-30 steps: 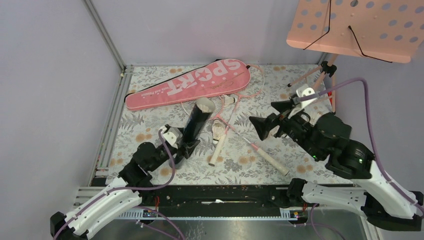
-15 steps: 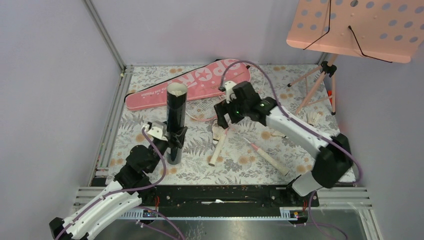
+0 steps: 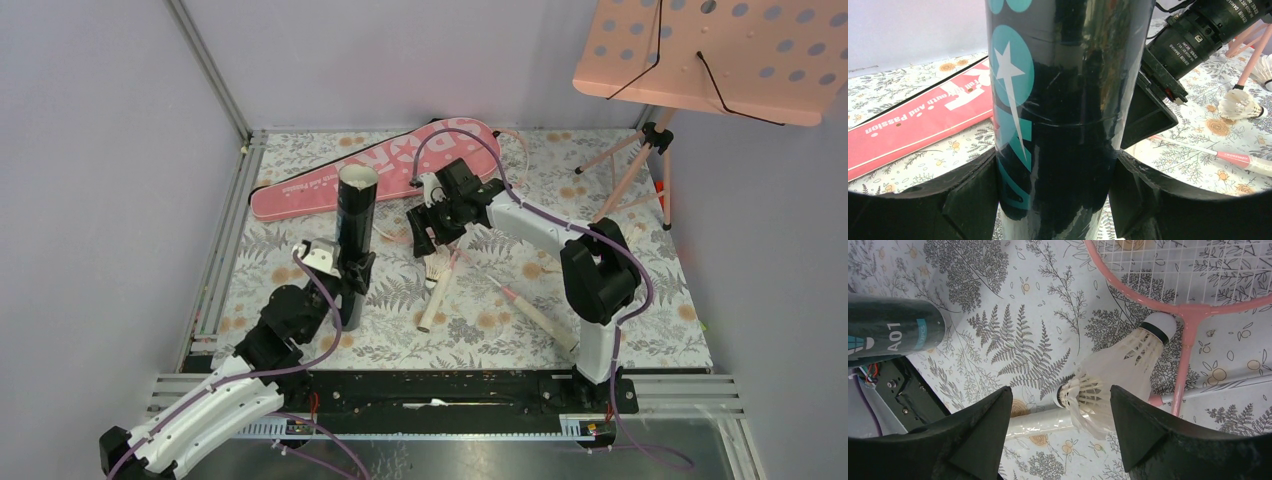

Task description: Pack up the badminton gear

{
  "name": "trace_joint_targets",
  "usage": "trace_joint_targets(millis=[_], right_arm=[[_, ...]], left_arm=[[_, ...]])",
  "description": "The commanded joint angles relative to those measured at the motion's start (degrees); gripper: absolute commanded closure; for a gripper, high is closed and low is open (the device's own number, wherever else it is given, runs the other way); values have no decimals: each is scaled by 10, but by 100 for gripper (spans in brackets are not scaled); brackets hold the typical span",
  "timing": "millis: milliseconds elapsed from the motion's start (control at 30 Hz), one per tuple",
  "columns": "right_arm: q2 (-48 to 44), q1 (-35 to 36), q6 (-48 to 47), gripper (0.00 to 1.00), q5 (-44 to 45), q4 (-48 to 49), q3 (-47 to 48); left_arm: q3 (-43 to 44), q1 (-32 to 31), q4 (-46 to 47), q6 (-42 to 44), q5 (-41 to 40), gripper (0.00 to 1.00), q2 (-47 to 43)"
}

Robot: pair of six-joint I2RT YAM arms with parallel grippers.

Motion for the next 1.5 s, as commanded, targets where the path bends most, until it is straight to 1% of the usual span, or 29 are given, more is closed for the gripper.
trace_joint_targets(millis=[0, 267, 500, 533, 633, 700, 767, 800, 867, 1033, 1133, 1233, 1300, 1367, 1467], right_arm=[[4, -3, -11, 23, -3, -11, 18], [19, -3, -21, 32, -3, -18, 10], [32, -3, -25, 34, 25, -27, 16], [34, -3, -25, 37, 27, -31, 20], [29, -3, -25, 51, 18, -33, 22], [21, -3, -23, 64, 13, -32, 21], [11, -3, -22, 82, 10, -33, 17], [5, -3, -21, 89, 7, -33, 14], [-8, -3, -20, 100, -6, -33, 7], [-57, -3, -10, 100, -30, -9, -19], [-93, -3, -4, 100, -32, 23, -55], [-127, -3, -3, 100, -25, 35, -75], [-154, -3, -1, 100, -15, 56, -95], [-189, -3, -1, 100, 15, 76, -114], [-252, -3, -10, 100, 63, 94, -139]], left_arm=[[25, 1, 40, -4, -3, 64, -1], [23, 1, 36, -4, 1, 64, -6], [25, 1, 33, -2, 7, 64, -6], [25, 1, 32, -1, 8, 64, -5], [26, 1, 31, -1, 11, 65, -1], [28, 1, 30, -1, 11, 65, 1], [29, 1, 27, -1, 11, 65, 2], [30, 1, 26, -1, 12, 66, 2], [30, 1, 24, -1, 14, 66, 2], [31, 1, 19, -1, 14, 67, -2], [31, 1, 15, 0, 14, 67, -6], [32, 1, 13, 0, 14, 67, -8], [30, 1, 16, 0, 15, 67, -8], [30, 1, 16, 3, 23, 67, -5], [33, 1, 13, 6, 57, 67, 6]])
